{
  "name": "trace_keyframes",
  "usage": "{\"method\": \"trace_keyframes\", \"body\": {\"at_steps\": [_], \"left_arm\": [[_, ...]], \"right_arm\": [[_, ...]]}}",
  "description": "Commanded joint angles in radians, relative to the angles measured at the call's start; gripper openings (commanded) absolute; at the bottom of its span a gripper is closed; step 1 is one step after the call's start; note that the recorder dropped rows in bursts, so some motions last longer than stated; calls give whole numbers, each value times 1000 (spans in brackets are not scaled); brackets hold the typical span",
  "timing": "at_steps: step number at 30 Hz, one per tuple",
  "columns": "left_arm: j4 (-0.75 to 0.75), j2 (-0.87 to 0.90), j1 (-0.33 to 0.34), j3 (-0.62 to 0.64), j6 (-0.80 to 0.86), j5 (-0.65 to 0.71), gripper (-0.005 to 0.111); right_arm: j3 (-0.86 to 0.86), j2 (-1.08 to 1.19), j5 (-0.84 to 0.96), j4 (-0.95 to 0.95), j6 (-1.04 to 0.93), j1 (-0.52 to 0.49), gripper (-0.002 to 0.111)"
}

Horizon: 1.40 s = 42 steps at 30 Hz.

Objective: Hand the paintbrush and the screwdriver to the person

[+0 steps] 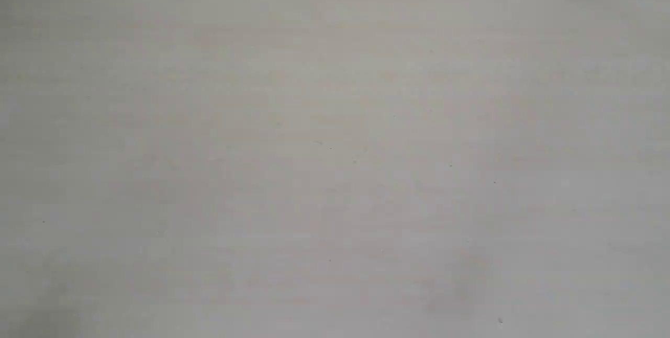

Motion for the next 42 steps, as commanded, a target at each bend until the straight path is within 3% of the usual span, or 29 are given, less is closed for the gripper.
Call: {"method": "trace_keyframes", "body": {"at_steps": [1,8,15,21,35,39,42], "left_arm": [[-4,-2,-8,2,-2,-6,0],[-4,-2,-8,2,-2,-6,0],[-4,-2,-8,2,-2,-6,0],[-4,-2,-8,2,-2,-6,0],[0,-2,-8,2,-2,-6,0],[-2,-2,-8,2,-2,-6,0],[-2,-2,-8,2,-2,-6,0]], "right_arm": [[186,-115,12,-20,56,2,4],[509,-243,6,-11,178,2,4],[725,-256,-435,-24,295,2,4],[789,-256,-661,22,313,2,4],[792,-261,-644,34,252,2,4],[796,-288,-644,29,237,-84,4],[815,-313,-683,29,237,-235,4]]}}
